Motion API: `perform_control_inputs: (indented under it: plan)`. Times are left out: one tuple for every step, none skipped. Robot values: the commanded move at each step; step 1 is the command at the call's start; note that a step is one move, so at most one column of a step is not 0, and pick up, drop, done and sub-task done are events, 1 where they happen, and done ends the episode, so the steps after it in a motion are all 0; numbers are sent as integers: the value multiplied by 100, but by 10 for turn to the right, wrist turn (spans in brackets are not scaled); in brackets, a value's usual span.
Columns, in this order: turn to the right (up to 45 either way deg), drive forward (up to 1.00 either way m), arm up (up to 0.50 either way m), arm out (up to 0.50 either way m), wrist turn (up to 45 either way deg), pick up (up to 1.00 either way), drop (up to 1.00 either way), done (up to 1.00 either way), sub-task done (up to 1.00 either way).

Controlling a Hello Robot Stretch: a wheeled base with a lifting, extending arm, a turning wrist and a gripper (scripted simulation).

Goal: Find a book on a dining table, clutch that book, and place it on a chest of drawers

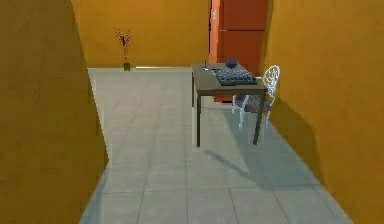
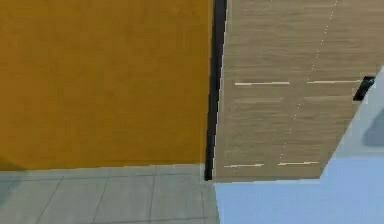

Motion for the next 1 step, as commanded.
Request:
perform_control_inputs:
  plan:
    - [0,100,0,0,0,0,0,0,0]
